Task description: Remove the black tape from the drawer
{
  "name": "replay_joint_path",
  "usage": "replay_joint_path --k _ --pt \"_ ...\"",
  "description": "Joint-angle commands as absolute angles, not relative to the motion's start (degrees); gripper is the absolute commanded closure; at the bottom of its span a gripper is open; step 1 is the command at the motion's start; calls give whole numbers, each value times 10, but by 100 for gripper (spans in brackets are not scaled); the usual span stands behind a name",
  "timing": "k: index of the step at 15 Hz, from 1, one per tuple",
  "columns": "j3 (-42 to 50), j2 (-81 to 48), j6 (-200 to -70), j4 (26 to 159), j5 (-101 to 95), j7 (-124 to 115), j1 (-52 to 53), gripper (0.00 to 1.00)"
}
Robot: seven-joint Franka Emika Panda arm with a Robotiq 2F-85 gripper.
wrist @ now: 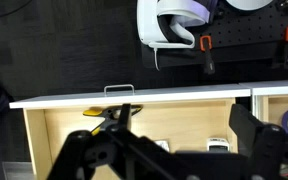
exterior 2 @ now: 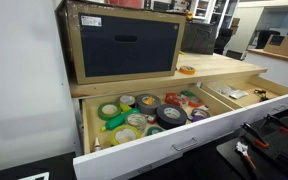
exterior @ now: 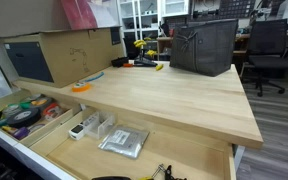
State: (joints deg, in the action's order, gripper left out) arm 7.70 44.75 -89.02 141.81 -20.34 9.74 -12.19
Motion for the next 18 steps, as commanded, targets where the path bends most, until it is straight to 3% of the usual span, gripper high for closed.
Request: replay_joint_path --k 1,18 --pt "89 449 -885 1416 -210 89 -105 0" --pt "80 433 -890 1409 -203 78 -94 0"
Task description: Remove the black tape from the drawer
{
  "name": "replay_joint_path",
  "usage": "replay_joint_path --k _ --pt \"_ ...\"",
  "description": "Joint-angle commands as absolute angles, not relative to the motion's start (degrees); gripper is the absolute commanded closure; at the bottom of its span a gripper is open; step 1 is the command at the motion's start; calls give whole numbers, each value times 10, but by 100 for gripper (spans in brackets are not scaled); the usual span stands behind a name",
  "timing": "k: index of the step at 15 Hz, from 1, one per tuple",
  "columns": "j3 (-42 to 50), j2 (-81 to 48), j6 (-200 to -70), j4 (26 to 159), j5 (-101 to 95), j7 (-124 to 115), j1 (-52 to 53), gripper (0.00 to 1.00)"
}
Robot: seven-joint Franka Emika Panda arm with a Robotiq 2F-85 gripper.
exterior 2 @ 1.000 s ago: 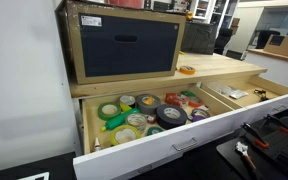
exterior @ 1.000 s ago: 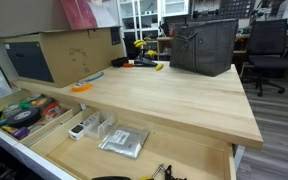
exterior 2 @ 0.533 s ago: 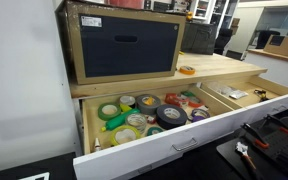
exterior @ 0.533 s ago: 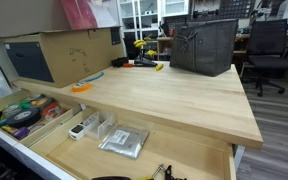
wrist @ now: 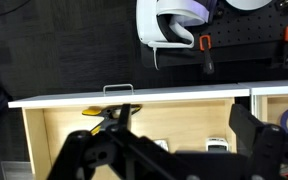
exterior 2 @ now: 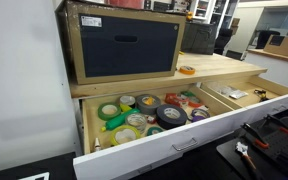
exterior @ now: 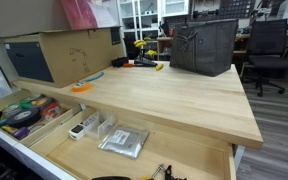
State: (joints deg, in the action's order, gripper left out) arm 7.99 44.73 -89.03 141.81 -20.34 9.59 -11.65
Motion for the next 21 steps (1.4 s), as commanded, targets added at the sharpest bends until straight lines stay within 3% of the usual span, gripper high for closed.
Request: replay_joint_path --k 1,21 --pt "76 424 -892 1405 -199 73 -87 0" --pt "-26 134 -965 1245 -56 49 45 0"
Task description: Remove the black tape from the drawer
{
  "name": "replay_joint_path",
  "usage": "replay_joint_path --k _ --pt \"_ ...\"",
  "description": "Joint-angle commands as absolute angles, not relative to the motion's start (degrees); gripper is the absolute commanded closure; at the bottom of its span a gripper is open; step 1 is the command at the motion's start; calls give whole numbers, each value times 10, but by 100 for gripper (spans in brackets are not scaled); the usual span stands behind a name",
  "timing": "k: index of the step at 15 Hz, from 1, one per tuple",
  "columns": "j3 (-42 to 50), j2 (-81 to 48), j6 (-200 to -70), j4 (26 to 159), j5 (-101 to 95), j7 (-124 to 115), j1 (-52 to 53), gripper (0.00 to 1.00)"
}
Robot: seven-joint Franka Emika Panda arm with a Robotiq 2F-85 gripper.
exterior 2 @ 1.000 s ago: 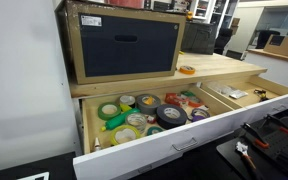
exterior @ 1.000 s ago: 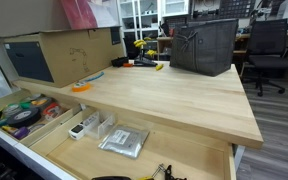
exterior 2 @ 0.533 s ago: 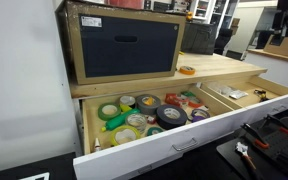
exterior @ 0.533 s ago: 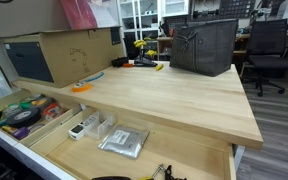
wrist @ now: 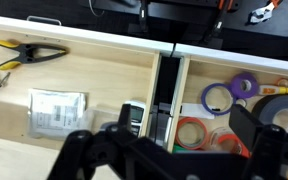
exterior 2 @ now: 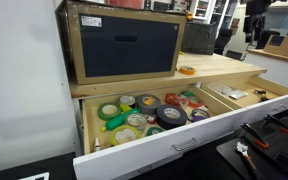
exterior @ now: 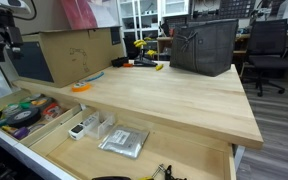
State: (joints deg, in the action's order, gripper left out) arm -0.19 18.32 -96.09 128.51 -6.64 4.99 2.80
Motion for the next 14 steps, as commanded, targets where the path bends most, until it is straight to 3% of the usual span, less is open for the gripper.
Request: replay_joint_path --k 1,14 --pt "-37 121 -969 1239 -58 51 53 0" --pt "-117 -48 -1099 1230 -133 62 113 0"
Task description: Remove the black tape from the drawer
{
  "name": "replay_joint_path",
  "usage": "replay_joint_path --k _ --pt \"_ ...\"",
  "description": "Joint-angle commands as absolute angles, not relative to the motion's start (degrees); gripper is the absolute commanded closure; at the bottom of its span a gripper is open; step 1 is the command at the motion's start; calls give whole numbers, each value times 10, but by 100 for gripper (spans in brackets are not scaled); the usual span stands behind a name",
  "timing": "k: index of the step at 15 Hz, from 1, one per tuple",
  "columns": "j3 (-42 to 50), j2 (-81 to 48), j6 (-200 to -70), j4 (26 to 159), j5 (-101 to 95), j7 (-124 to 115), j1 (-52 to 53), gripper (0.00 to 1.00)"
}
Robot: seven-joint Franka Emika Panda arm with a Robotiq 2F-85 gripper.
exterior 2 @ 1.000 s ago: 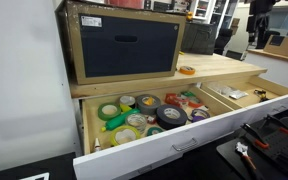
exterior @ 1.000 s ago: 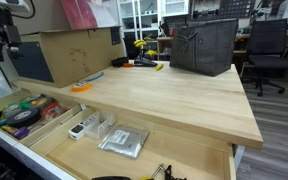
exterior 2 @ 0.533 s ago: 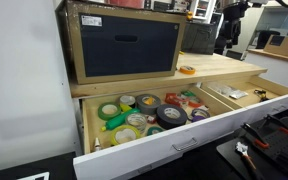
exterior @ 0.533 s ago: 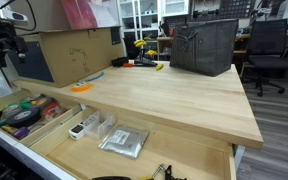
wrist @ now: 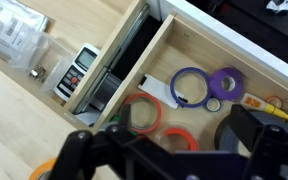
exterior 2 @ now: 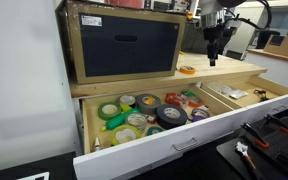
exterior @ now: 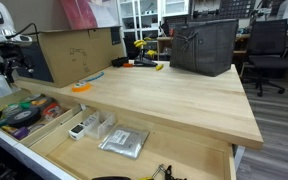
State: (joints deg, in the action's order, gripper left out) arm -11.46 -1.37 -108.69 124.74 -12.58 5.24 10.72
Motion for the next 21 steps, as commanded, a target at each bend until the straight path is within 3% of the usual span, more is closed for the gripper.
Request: replay_joint_path --k 1,21 --pt "-118 -58 -1105 1231 -131 62 116 0" --pt "-143 -121 -1144 1239 -120 64 148 0"
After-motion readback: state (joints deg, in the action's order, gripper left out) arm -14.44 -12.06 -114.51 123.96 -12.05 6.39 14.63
